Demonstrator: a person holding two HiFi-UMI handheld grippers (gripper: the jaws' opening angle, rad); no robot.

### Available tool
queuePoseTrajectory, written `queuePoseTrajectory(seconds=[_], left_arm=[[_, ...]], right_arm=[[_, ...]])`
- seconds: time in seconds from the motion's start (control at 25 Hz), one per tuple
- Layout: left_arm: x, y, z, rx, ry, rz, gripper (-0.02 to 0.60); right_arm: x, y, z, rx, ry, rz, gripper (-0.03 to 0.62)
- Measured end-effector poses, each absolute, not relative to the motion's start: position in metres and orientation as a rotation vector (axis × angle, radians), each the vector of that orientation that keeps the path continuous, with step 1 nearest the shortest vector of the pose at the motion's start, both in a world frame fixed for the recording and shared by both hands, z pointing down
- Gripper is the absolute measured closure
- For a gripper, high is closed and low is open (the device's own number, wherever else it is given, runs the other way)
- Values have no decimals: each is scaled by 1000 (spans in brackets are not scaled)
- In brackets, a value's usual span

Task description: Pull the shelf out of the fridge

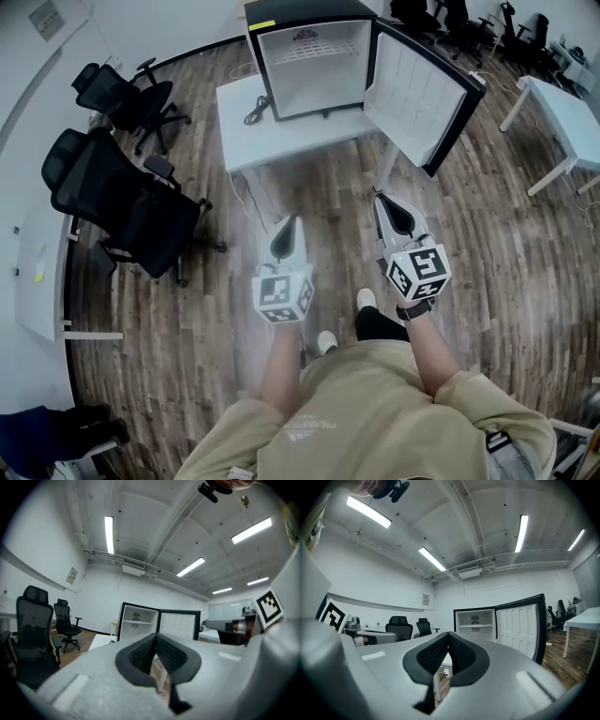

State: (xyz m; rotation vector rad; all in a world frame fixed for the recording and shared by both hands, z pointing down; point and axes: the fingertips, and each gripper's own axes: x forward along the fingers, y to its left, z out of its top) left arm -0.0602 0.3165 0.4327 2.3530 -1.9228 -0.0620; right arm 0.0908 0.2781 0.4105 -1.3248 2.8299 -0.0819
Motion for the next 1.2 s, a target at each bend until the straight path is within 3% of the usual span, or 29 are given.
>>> queuePoseTrajectory(seconds=[0.44, 0.68, 1.2], left_arm=[[-25, 201, 403, 2295, -2061, -65, 580], [-1, 170, 427, 2237, -2059, -30, 580], [-55, 25, 463, 2237, -1977, 4, 580]], right_arm=[[100, 165, 389, -1069, 2863, -70, 599], [120, 113, 404, -1038, 2869, -145, 599], [43, -4, 444, -1016, 2962, -207, 599]])
